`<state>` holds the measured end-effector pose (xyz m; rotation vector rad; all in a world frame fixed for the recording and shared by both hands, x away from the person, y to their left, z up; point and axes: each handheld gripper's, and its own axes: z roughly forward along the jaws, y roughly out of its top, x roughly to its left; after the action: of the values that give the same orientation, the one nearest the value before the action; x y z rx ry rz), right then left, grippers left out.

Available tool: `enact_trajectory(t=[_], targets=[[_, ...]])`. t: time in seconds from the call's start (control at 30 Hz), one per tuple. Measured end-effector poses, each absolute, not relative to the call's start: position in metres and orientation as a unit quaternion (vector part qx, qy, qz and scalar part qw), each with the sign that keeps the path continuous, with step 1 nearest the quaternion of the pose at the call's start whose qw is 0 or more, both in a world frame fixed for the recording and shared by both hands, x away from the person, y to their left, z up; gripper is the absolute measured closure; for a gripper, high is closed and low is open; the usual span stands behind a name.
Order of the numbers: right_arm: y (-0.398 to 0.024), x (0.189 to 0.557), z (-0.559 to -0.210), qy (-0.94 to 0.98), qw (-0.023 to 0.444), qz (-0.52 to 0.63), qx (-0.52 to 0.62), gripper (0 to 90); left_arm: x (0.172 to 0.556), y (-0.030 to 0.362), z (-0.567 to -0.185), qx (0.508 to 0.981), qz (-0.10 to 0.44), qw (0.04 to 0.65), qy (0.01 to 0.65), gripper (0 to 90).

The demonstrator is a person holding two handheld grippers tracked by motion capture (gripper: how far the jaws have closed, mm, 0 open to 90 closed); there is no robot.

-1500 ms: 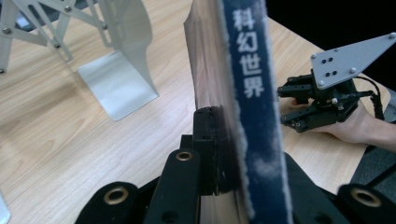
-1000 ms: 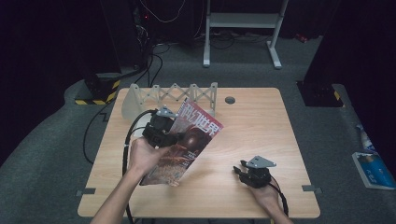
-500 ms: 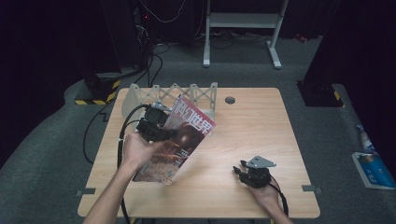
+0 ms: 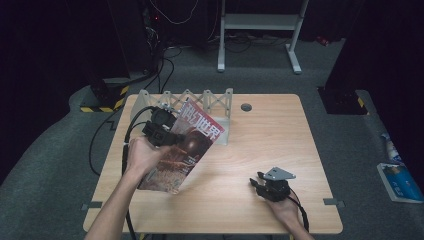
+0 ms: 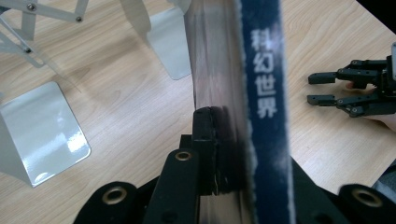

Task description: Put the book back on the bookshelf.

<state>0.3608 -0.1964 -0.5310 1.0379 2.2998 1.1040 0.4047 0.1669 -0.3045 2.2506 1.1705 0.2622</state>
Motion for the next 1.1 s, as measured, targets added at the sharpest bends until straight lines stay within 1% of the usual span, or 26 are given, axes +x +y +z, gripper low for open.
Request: enact_trajectory(t=[0.27, 0.53, 0.83, 1.1], targets=[[-0.196, 0.360, -0.531, 0.819, 0.191, 0.393, 0.371, 56.5, 0.409, 0.176, -0.301, 0.838, 0.109, 0.286, 0.451, 82.4], [-0.196, 0.360, -0.531, 0.820, 0.192, 0.393, 0.370, 56.5, 0.415, 0.193, -0.299, 0.825, 0.108, 0.291, 0.472, 82.4], [-0.196, 0.360, -0.531, 0.820, 0.192, 0.393, 0.370, 56.4, 0.427, 0.213, -0.295, 0.812, 0.115, 0.276, 0.502, 82.3], [-0.196, 0.360, -0.531, 0.820, 0.192, 0.393, 0.370, 56.5, 0.431, 0.229, -0.293, 0.797, 0.118, 0.283, 0.521, 82.8]])
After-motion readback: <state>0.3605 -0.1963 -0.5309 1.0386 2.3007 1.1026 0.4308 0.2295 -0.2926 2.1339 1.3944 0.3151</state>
